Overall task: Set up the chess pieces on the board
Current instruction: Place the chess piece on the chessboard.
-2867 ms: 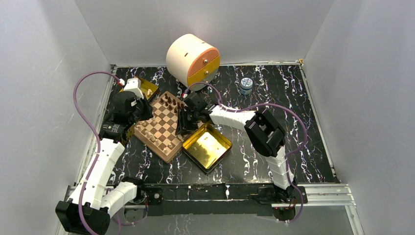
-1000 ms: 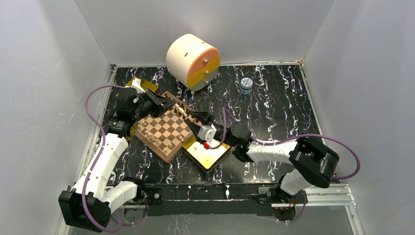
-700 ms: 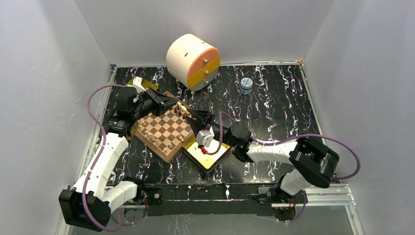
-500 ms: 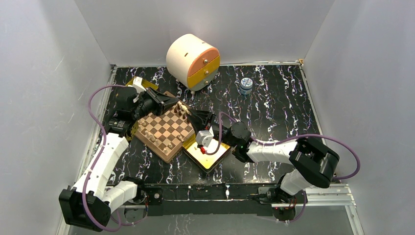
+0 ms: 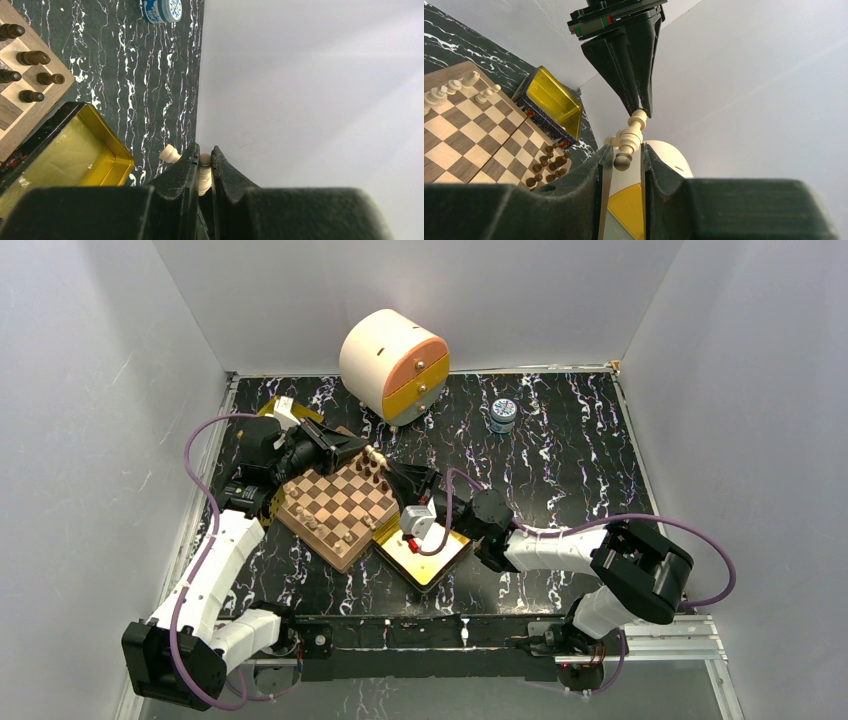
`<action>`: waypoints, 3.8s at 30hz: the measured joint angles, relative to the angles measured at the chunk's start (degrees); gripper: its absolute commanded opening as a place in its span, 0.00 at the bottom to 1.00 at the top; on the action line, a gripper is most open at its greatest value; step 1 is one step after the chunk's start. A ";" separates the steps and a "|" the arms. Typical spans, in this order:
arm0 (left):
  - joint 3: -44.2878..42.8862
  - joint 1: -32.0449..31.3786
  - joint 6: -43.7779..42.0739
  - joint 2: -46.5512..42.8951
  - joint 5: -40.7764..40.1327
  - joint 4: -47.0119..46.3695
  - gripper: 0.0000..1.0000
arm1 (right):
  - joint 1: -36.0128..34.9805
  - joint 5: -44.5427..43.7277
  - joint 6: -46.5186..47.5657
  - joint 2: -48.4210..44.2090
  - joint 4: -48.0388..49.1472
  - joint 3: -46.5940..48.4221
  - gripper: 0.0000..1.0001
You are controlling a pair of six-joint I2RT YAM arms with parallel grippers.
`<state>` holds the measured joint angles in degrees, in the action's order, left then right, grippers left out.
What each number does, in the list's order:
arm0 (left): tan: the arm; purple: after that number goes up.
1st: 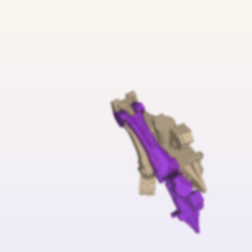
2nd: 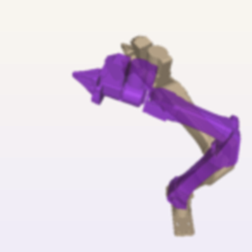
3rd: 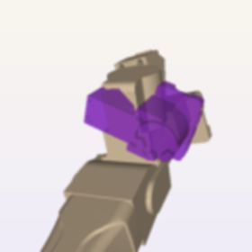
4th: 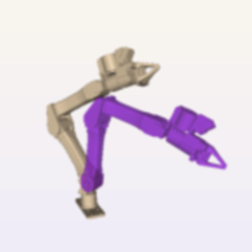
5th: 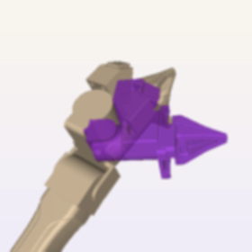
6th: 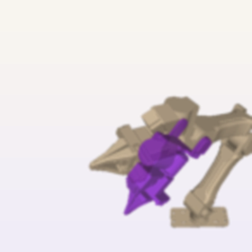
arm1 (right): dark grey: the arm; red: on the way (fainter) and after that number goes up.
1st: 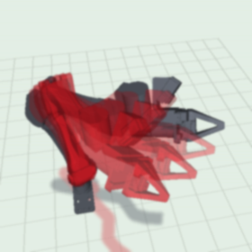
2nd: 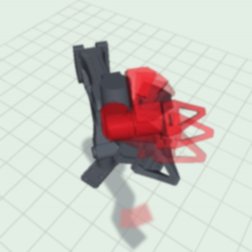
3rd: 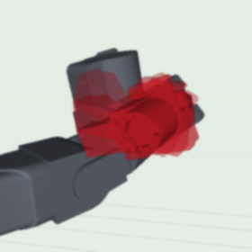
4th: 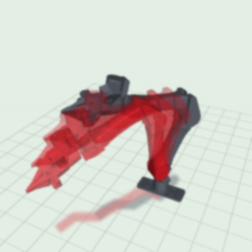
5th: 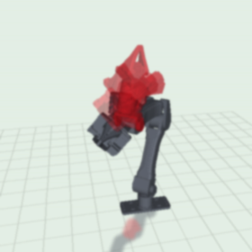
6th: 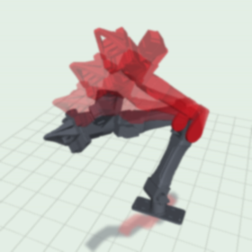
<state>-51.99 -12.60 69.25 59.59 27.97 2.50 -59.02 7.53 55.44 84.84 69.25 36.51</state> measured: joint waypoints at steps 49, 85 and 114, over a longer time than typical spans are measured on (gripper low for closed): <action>-12.83 0.07 -40.13 6.03 -35.39 13.33 0.00 | -2.86 -13.31 -54.80 -2.64 -61.79 27.19 0.01; -20.48 0.11 -49.48 -6.36 -50.07 20.37 0.00 | -3.37 -2.45 -80.39 48.39 -112.52 84.08 0.07; -20.50 0.11 -50.25 -6.54 -50.05 20.52 0.00 | -3.37 -0.24 -82.18 53.57 -115.78 90.47 0.36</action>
<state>-72.49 -12.49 19.00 53.06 -22.09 23.03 -62.39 7.29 -26.74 138.41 -46.52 126.98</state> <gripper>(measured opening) 0.097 0.355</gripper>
